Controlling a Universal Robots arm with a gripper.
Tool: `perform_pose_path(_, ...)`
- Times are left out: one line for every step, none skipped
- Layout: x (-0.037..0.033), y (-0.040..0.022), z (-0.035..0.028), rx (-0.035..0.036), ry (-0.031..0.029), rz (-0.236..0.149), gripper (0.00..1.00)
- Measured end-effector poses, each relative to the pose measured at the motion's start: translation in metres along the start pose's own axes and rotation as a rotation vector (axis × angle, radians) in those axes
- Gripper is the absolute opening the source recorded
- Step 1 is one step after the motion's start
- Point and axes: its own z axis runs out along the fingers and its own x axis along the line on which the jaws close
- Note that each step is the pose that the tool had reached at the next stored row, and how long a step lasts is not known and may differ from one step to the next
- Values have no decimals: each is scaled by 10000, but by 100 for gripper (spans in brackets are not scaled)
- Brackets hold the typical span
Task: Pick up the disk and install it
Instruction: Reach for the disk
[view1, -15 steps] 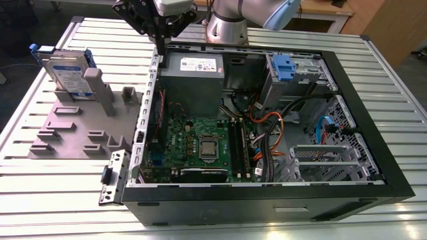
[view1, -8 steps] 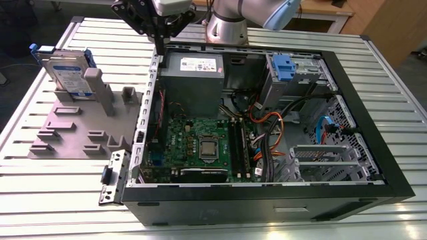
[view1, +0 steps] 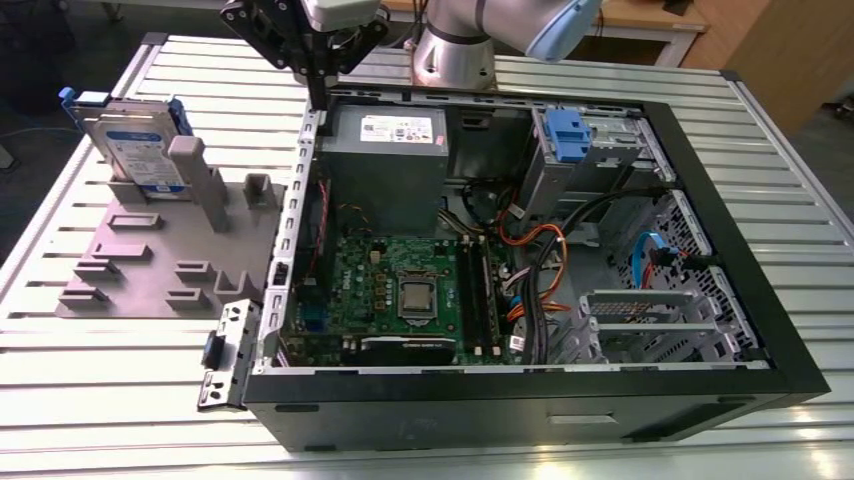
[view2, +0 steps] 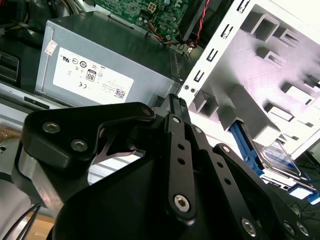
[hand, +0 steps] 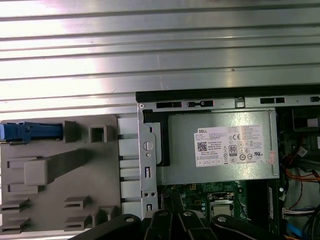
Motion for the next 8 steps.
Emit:
perform_pose_path(0, 0, 0, 0, 0, 0, 11)
perform_pose_path(0, 0, 0, 0, 0, 1, 11)
perform_pose_path(1, 0, 0, 0, 0, 0, 11)
perform_pose_path(9, 0, 0, 0, 0, 0, 11)
perform_pose_path(11, 0, 0, 0, 0, 1, 11)
perform_pose_path(12, 0, 0, -1, 0, 1, 11)
perform_pose_path(15, 0, 0, 0, 0, 1, 11)
perform_pose_path(17, -1, 0, 0, 0, 1, 11)
